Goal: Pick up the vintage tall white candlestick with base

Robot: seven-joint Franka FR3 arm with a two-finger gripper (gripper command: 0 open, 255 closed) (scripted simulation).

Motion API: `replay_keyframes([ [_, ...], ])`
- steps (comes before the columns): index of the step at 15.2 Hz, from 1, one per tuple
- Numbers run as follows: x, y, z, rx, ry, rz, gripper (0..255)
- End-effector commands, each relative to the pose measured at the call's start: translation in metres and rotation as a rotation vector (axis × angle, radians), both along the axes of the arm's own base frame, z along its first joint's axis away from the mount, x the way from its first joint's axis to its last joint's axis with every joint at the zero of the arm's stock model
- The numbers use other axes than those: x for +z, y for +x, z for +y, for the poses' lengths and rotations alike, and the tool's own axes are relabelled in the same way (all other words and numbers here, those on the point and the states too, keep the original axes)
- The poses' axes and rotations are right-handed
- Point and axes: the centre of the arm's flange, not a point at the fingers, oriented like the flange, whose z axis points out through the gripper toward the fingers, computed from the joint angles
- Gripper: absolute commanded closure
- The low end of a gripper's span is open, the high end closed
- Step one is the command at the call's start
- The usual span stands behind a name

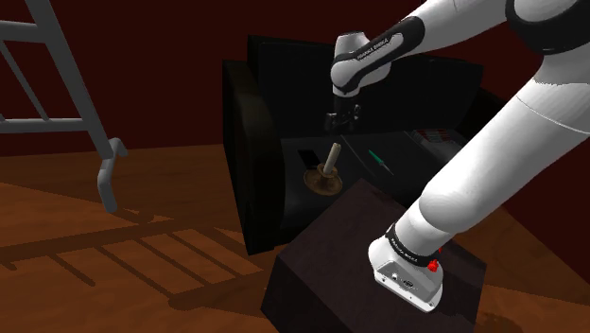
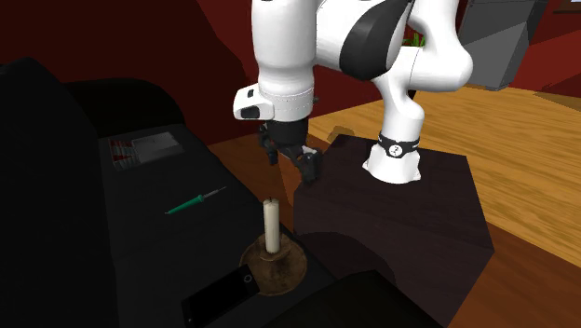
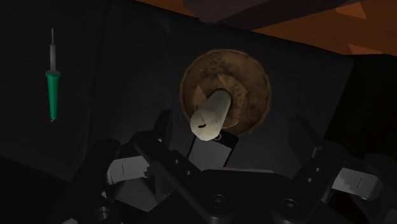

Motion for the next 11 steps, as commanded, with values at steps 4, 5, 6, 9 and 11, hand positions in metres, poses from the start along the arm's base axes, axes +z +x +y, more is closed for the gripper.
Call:
replay_keyframes([
  [4,-0.046,0.017,-0.031,-0.009,-0.028,0.023,0],
  [5,-0.051,0.017,-0.031,-0.009,-0.028,0.023,0],
  [6,-0.056,0.017,-0.031,-0.009,-0.028,0.023,0],
  [9,-0.072,0.017,-0.031,-0.009,-0.028,0.023,0],
  [11,-0.086,0.017,-0.031,-0.009,-0.028,0.023,0],
])
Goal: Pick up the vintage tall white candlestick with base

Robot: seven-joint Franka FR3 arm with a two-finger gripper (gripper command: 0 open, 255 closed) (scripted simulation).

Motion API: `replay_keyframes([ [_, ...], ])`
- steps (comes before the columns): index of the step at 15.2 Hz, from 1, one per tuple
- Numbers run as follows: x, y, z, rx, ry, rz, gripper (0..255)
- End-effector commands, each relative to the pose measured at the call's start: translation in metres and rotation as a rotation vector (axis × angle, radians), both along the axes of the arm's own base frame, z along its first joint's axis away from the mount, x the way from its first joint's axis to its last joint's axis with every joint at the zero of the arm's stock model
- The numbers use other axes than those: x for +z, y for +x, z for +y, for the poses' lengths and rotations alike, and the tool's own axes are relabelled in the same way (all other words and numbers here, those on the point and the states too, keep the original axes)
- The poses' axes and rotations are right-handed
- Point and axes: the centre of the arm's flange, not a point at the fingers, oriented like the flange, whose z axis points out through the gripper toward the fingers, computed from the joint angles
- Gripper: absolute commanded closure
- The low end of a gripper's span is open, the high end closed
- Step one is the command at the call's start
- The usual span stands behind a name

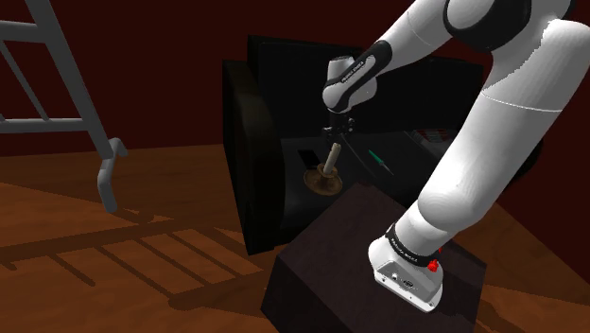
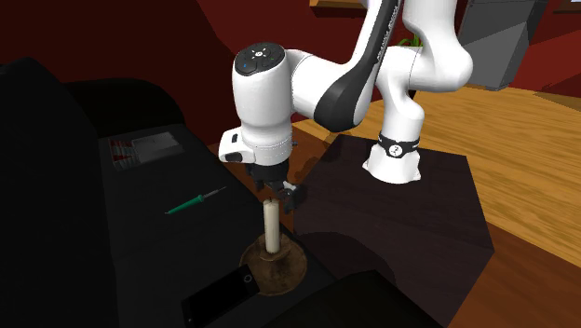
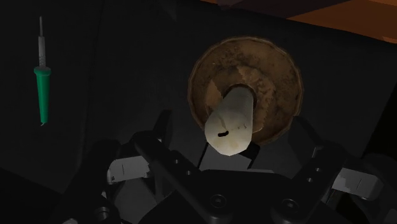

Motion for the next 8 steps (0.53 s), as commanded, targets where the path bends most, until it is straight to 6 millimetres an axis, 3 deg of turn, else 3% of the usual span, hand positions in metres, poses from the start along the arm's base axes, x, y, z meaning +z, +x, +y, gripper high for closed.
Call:
replay_keyframes([
  [1,-0.0074,0.0006,-0.0004,0.000,0.000,-0.001,0],
  [2,-0.0074,0.0007,-0.0004,0.000,0.000,-0.001,0],
  [3,-0.0075,0.0003,-0.0008,0.000,0.000,-0.001,255],
  [8,-0.0080,0.0002,-0.0008,0.000,0.000,-0.001,255],
])
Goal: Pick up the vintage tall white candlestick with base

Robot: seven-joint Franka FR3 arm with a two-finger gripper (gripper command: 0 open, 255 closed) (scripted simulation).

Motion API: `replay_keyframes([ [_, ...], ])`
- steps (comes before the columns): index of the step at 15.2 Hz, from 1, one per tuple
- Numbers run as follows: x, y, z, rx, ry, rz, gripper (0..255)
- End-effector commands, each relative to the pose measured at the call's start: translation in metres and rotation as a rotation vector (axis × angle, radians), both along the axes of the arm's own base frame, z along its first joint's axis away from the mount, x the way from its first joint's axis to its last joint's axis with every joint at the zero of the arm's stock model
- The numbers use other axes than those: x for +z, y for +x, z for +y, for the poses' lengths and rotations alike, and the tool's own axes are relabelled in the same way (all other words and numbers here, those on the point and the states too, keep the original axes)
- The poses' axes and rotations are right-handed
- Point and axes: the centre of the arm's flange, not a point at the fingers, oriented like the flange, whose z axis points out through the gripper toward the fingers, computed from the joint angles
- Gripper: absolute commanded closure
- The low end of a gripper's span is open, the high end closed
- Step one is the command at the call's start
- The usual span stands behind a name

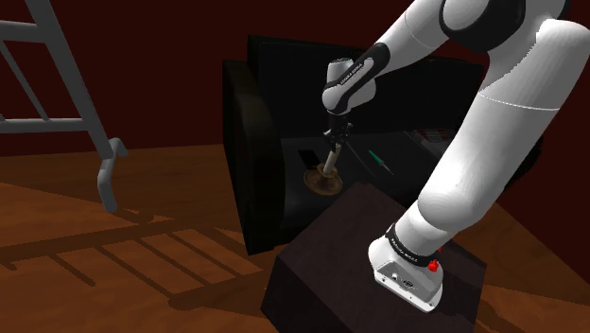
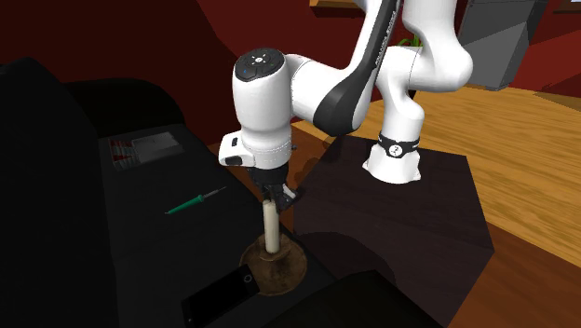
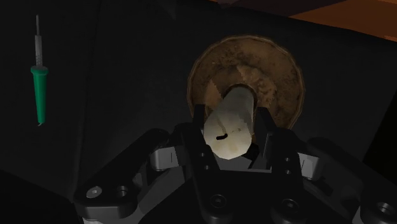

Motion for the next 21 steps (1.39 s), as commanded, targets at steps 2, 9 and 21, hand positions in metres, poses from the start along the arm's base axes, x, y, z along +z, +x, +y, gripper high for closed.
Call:
replay_keyframes([
  [2,-0.001,0.000,0.000,0.000,0.000,0.002,255],
  [9,0.026,0.000,0.000,0.000,0.000,0.002,255],
  [21,0.080,0.000,0.000,0.000,0.000,0.002,255],
])
